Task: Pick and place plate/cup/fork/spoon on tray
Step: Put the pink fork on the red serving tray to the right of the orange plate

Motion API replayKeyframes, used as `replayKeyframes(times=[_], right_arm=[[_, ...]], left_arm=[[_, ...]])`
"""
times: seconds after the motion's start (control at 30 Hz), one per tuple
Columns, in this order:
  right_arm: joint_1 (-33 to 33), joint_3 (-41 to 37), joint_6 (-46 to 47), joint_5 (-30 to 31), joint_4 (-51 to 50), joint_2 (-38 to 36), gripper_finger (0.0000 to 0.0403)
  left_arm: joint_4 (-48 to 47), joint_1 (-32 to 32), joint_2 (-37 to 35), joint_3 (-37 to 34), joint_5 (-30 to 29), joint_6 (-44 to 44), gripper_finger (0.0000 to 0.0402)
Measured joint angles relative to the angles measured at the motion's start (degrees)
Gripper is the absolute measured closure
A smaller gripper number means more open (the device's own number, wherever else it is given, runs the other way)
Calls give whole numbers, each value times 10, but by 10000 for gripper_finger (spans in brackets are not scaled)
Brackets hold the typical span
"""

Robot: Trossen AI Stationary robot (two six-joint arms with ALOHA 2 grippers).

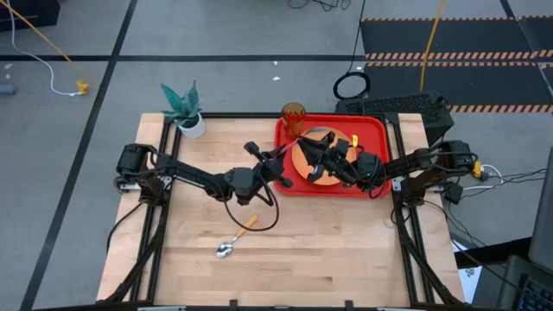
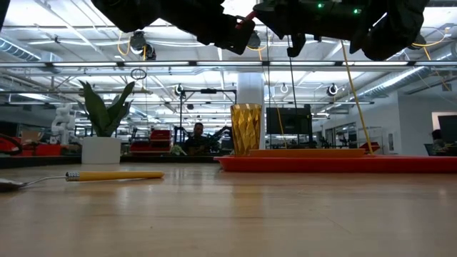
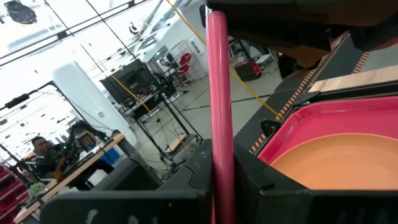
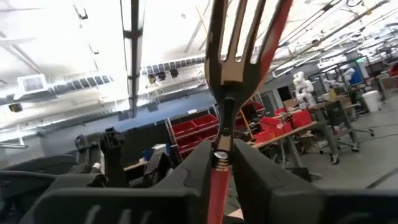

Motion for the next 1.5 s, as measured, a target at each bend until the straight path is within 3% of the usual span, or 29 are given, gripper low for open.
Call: replayKeyframes(times=[0.17, 0.57, 0.87, 1.03, 1.2, 1.5], right_arm=[[-6, 0, 4, -12, 0, 0, 382], [-6, 0, -21, -12, 0, 0, 382], [-6, 0, -39, -8, 2, -7, 382], [-6, 0, -54, -7, -21, -25, 382], [1, 0, -79, 15, -118, -80, 382], [41, 0, -108, 116, -398, -205, 382]], left_arm=[[0, -1, 0, 0, -2, 6, 371], [-5, -1, 0, 0, 4, 38, 363], [-25, -3, 0, 0, 19, 4, 258], [-39, -7, 0, 0, -8, -16, 209], [-75, -17, 0, 0, -33, -28, 189], [-173, -28, -51, 0, -38, -81, 188]])
